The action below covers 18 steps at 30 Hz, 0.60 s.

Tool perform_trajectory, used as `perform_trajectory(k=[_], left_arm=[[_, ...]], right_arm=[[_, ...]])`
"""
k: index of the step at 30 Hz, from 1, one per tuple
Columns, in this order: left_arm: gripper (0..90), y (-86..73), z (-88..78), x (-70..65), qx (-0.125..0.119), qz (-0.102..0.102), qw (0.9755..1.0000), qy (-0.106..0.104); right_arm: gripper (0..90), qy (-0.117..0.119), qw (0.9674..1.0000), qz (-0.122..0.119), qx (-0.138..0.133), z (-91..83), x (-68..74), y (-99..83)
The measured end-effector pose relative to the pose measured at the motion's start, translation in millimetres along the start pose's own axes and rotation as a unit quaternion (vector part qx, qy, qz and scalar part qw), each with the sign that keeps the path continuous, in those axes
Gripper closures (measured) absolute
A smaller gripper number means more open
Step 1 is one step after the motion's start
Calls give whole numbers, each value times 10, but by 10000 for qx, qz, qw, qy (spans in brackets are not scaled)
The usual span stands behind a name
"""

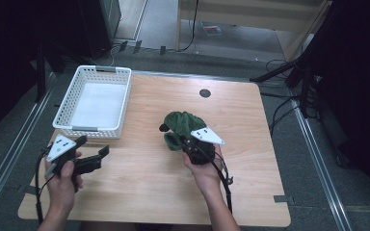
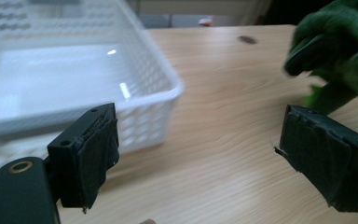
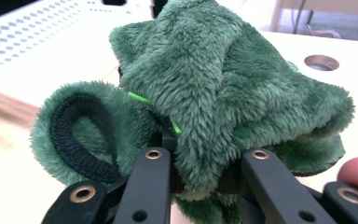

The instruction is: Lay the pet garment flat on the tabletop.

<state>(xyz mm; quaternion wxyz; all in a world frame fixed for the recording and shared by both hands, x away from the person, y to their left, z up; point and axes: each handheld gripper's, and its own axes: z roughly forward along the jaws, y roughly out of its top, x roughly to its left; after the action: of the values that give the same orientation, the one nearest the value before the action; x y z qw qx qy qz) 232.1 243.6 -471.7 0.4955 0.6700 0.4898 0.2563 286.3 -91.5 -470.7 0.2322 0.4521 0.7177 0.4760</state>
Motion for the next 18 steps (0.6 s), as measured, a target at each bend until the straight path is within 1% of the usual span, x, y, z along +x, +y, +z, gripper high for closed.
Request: perform_trajectory(k=[1,2,3,5,6,7,8,9,10,11,12,13,14,15,16,17,18], left_arm=[[120,40,41,-100,-11,94,9999,-145],[120,53,62,-157,-10,149,9997,-214],[120,54,86,-226,-3,211,9993,-310],[119,0,147,-320,45,315,9981,-525],[119,-55,207,-355,157,327,9974,-622],[119,-90,246,-370,236,296,9969,-696],[119,-136,288,-382,329,318,9959,-779],[120,-178,317,-393,396,341,9955,-796],[120,-215,343,-396,418,331,9952,-818],[120,-244,364,-389,454,315,9949,-839],[120,-267,385,-385,476,284,9949,-840],[120,-283,404,-379,492,301,9948,-842],[120,-297,419,-381,506,283,9947,-846],[120,-306,431,-380,528,309,9944,-860],[120,-314,444,-383,536,316,9942,-874],[122,-319,453,-384,552,333,9939,-893],[122,-325,463,-390,555,338,9938,-901]], right_arm=[[793,38,10000,-41,-15,-73,66,-19],[792,110,9999,-77,-46,-162,146,-58],[792,156,9998,-92,-57,-210,190,-90],[787,236,9996,-149,-58,-312,291,-216],[775,267,9996,-94,-18,-335,325,-291],[678,291,9993,-180,142,-326,359,-423],[678,291,9993,-180,142,-326,359,-423],[595,298,9991,-255,174,-314,361,-476],[392,587,9977,-175,295,-280,323,-530],[392,587,9977,-175,295,-280,323,-530],[332,718,9966,-137,386,-259,299,-533],[307,743,9963,-140,421,-249,284,-531],[296,707,9965,-190,400,-249,270,-528],[289,672,9968,-237,360,-253,256,-522],[305,666,9971,-217,283,-263,223,-509],[323,668,9971,-236,263,-269,210,-505],[323,668,9971,-236,263,-269,210,-505]])
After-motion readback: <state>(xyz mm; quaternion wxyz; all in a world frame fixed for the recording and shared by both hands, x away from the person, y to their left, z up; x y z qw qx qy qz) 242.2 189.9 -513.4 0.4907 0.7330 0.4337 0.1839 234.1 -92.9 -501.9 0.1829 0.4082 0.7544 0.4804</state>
